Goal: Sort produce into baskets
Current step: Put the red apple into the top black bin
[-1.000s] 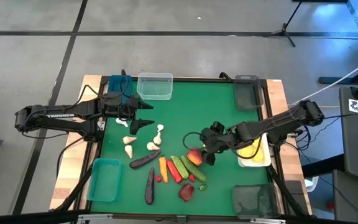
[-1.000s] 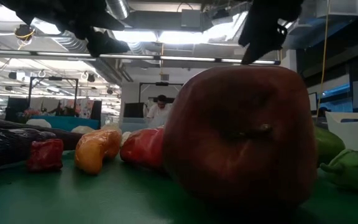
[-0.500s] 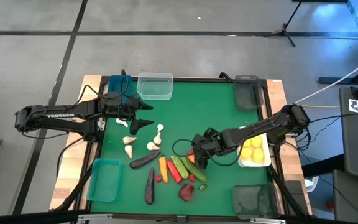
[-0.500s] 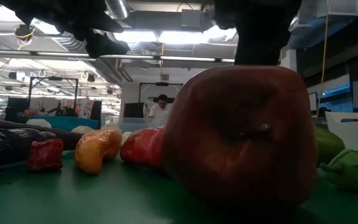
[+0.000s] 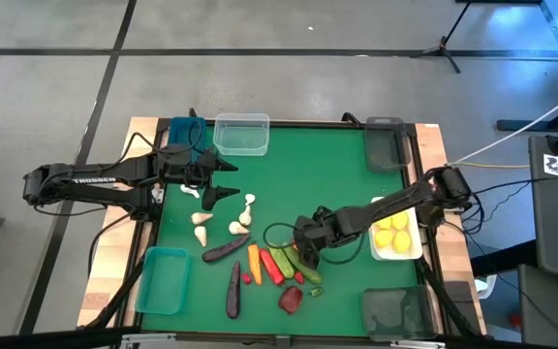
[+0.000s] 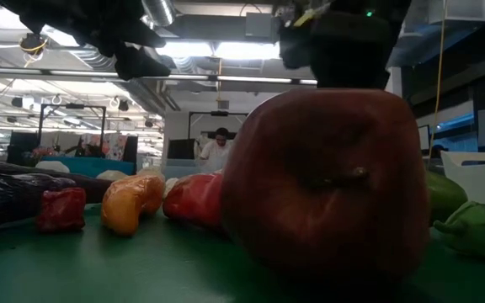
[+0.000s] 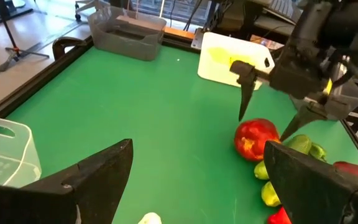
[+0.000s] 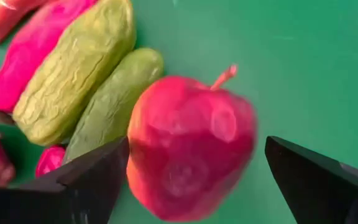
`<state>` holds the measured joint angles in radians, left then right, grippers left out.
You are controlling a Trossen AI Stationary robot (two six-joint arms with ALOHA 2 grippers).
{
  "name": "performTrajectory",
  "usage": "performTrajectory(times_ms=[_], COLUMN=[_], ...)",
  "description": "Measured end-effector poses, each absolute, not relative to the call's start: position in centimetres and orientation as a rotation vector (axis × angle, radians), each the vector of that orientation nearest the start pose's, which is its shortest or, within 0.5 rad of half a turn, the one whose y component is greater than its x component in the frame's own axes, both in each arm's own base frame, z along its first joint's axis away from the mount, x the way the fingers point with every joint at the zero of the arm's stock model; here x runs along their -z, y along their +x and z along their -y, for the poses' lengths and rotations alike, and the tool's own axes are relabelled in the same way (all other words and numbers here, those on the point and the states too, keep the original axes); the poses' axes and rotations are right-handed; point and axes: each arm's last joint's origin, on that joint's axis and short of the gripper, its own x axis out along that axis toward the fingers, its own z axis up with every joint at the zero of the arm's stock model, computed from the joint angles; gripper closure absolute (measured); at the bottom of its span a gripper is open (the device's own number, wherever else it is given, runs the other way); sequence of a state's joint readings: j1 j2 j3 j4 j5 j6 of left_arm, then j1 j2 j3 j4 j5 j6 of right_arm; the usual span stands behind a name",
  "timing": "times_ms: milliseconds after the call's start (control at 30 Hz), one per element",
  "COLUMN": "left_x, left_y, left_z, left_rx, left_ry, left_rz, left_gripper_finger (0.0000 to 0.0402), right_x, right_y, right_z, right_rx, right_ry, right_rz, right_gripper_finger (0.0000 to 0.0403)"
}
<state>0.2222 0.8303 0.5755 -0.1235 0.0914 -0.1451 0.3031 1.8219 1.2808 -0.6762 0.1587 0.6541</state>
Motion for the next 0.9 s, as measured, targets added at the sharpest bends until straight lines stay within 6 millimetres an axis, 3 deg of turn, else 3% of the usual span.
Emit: performTrajectory(times_ms=[200,400,633,900], left_x=[-25.7,-25.2,-24.7,-24.6], left_y=[18.2,18.6,19.0,19.1], left_z=[-3.8,-4.0,-4.1,-4.1], left_rx=[-0.16,-0.191,-0.196,-0.199], left_ry=[-0.197,-0.194,-0.197,-0.213], left_rz=[-0.378,-0.404,-0.435,-0.435], left_gripper_finger=[0.0045,0.0045,0.0045,0.0045], right_x=[-17.8,-17.7,-17.6,-18.1], right_y=[35.6,36.1,36.3,36.0], right_z=[-9.3,-7.7,-6.8,-6.4], right_rx=[0.255,0.28,0.271,0.246], right_ry=[0.327,0.306,0.263,0.217], right_rz=[-1.2,-1.18,-1.181,-1.19], right_gripper_finger=[0.0027,0.0031,0.0077,0.0074])
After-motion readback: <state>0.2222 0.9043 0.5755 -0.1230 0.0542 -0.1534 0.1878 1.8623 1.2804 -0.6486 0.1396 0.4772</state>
